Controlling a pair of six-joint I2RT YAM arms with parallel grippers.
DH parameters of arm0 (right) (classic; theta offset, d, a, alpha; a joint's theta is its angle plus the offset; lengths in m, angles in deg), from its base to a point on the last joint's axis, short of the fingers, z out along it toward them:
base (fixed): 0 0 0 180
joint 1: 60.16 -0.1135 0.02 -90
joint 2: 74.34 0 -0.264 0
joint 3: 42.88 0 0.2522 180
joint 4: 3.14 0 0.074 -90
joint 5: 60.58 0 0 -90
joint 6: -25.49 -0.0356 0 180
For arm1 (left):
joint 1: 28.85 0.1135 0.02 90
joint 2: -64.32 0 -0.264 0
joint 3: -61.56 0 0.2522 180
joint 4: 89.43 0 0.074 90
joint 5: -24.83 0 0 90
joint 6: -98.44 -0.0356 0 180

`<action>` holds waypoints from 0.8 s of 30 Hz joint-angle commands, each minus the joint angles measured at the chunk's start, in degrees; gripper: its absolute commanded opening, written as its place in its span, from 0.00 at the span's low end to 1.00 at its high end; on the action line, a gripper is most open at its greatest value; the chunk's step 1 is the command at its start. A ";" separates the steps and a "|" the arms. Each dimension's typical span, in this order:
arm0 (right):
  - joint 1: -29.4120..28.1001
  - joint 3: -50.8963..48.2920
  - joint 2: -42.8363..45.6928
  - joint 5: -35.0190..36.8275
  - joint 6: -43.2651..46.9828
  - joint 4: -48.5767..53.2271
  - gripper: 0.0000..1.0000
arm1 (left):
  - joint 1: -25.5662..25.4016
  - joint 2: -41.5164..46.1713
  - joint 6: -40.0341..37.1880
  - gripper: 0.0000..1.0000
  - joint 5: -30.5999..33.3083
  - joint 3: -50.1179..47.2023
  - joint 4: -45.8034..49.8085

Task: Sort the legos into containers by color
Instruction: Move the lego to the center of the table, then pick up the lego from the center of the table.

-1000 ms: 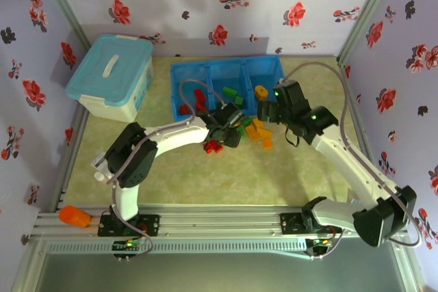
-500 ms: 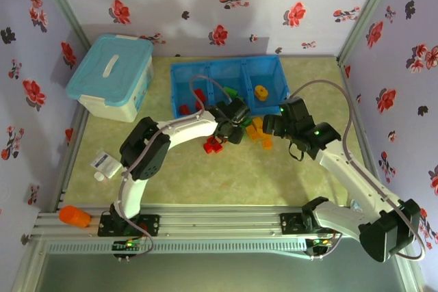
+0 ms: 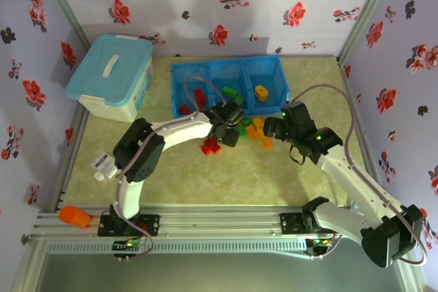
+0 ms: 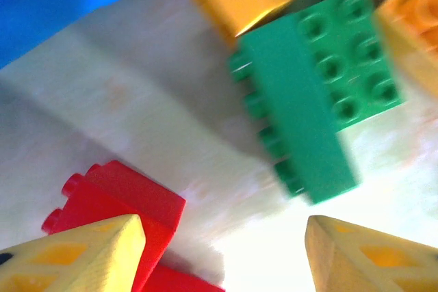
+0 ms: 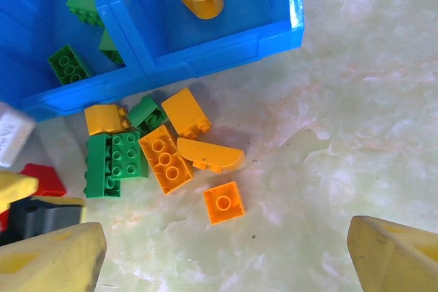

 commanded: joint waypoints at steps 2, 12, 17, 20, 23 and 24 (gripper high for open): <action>0.37 -0.89 1.34 -0.41 -1.77 -1.50 0.91 | 1.24 4.51 3.63 0.68 3.99 -4.23 5.42; 0.36 -1.00 4.16 0.74 -2.44 0.30 0.91 | -0.13 -4.15 3.12 0.70 0.10 11.81 6.47; 0.36 -2.62 6.81 2.31 -2.42 1.71 0.91 | -0.13 -8.67 3.84 0.67 -0.09 16.35 6.93; 0.41 -3.17 7.46 2.74 -2.53 2.08 0.91 | -0.12 -10.74 4.35 0.62 -0.05 17.94 7.23; 0.41 -3.30 7.39 2.77 -2.63 1.97 0.91 | -0.13 -11.89 4.91 0.55 -0.31 18.35 7.26; 0.41 -3.44 7.23 2.71 -2.67 1.80 0.91 | -0.13 -12.24 5.05 0.53 -0.50 18.35 7.26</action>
